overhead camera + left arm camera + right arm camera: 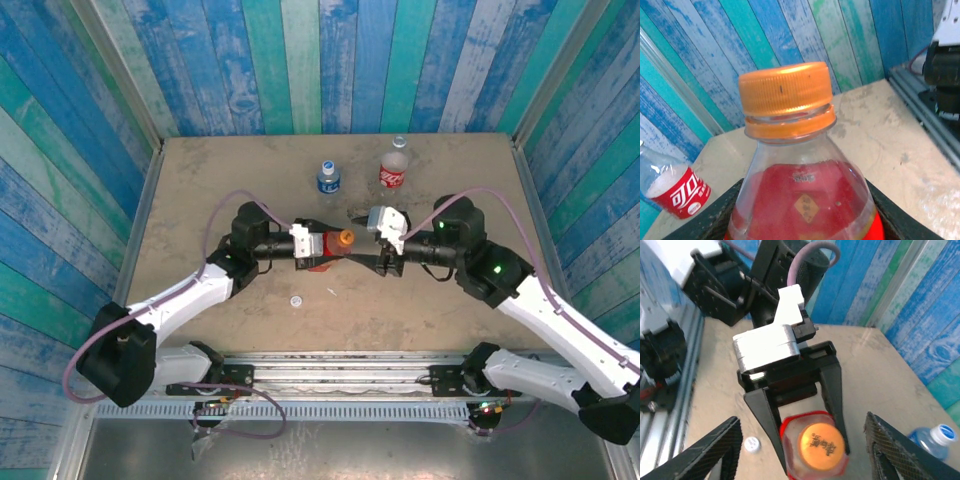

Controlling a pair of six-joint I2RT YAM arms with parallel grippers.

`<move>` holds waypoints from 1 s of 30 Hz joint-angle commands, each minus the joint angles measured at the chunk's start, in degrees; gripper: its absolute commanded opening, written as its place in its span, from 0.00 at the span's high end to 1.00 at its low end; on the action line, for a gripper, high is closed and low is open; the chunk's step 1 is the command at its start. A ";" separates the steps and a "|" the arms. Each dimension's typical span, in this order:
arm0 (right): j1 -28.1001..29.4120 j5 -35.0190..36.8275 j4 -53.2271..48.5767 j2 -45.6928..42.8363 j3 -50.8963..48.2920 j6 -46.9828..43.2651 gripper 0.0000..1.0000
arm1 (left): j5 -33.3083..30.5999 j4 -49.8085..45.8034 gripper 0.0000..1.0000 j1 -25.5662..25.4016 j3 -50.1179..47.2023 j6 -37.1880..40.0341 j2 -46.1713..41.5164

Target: Screw on the bottle caps

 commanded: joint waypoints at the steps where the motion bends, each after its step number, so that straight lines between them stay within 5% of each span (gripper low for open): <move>1: 3.62 10.44 -19.07 4.32 6.83 -13.61 0.36 | -2.77 -8.30 0.48 0.01 1.78 9.03 -2.60; 8: 8.24 17.95 -32.85 14.70 18.68 -22.14 0.45 | -2.29 -8.99 0.48 0.01 0.73 11.57 -3.33; 16: 8.45 19.69 -34.33 19.80 21.15 -24.06 0.54 | -1.47 -7.71 0.48 -0.01 -0.18 11.70 -3.90; 23: 8.41 16.74 -34.31 19.66 21.66 -22.84 0.80 | -2.64 -7.52 0.48 0.02 -0.49 12.01 -3.51; 27: 8.44 18.45 -32.97 19.81 21.43 -13.37 0.93 | -6.71 -4.83 0.48 0.03 -0.99 10.62 -2.11; 30: 8.35 20.57 -30.00 19.85 20.96 -0.38 0.93 | -12.91 2.44 0.48 0.02 -3.14 7.81 -1.77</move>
